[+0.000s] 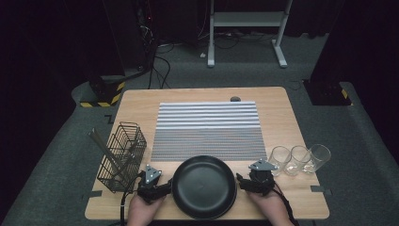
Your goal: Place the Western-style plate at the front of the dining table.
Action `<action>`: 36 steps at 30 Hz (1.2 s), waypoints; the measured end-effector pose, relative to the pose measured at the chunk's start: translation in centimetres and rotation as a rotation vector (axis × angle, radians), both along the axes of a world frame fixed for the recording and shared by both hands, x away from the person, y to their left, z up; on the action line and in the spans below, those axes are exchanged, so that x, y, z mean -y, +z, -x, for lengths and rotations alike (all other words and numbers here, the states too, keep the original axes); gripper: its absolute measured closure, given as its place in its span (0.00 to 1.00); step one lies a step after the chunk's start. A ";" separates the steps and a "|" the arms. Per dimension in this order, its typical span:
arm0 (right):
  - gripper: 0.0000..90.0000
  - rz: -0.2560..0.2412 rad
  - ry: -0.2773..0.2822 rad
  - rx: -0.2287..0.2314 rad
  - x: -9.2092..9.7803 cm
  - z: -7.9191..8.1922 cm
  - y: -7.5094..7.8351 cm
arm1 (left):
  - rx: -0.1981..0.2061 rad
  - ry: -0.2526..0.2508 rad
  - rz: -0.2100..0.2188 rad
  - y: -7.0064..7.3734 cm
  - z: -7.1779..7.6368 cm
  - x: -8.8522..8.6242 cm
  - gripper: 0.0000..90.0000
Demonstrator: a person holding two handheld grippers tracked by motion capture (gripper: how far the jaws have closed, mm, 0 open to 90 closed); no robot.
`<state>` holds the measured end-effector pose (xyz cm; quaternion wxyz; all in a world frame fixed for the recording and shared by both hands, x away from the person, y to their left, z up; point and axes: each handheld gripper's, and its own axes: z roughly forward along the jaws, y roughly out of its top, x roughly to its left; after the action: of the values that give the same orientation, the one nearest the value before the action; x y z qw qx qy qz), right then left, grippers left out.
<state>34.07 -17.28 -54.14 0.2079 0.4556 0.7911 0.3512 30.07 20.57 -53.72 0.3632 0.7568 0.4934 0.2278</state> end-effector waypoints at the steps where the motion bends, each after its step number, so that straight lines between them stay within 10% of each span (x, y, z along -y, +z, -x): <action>1: 0.28 0.000 0.000 0.000 0.0 0.0 0.0 | 0.000 0.000 0.000 0.0 0.0 0.0 0.42; 36: 0.40 -0.009 -0.012 0.009 0.1 0.1 0.0 | -0.003 0.010 0.019 0.0 -0.1 -0.2 0.42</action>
<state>33.96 -17.42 -54.09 0.2114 0.4596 0.7859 0.3556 30.12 20.75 -53.72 0.3685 0.7513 0.4997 0.2238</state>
